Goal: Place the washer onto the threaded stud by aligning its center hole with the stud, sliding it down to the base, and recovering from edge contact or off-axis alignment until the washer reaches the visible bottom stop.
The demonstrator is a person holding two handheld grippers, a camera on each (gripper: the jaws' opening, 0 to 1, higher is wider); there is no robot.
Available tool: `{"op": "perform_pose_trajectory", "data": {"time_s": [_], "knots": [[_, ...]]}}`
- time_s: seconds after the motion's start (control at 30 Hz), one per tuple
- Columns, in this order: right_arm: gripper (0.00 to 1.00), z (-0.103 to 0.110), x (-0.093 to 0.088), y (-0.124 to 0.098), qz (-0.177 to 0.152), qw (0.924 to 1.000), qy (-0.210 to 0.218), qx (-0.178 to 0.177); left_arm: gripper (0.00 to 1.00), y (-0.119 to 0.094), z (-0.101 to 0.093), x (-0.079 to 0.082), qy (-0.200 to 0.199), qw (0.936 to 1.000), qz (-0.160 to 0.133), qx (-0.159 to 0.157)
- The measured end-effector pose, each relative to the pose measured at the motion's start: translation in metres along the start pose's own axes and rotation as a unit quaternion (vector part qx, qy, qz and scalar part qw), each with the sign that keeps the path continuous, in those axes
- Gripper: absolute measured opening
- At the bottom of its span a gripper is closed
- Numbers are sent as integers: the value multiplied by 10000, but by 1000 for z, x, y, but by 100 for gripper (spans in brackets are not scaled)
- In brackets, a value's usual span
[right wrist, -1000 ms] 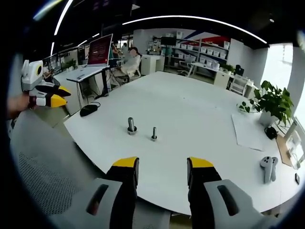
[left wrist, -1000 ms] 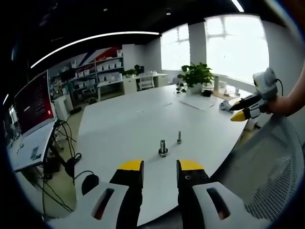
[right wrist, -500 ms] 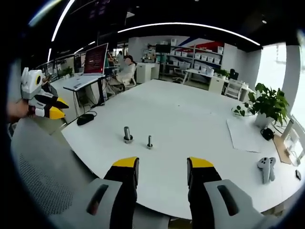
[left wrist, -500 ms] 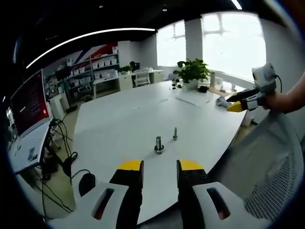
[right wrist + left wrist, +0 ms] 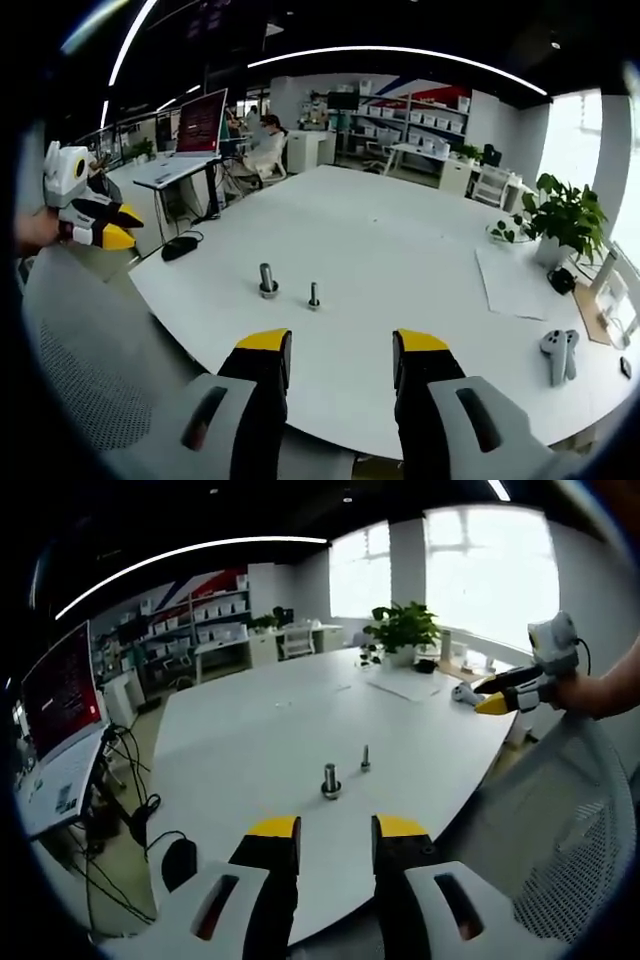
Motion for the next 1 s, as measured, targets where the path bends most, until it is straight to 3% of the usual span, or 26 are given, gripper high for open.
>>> {"op": "perform_pose_trajectory", "data": {"time_s": [1.0], "knots": [[43,-2,-3,1,109,9999,5,35,26,2,0,0,4,10000,15,12]]}}
Point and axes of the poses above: the point that each gripper's makers call its tool centre point, and the gripper's own axes: y roughly forward along the fingers, z roughly to its left, x roughly out of its top, the point moved 7 cm from there along -y, roughly backward along the fingers, and after that the axes turned 14 degrees about -y, right-handed, at the moved point
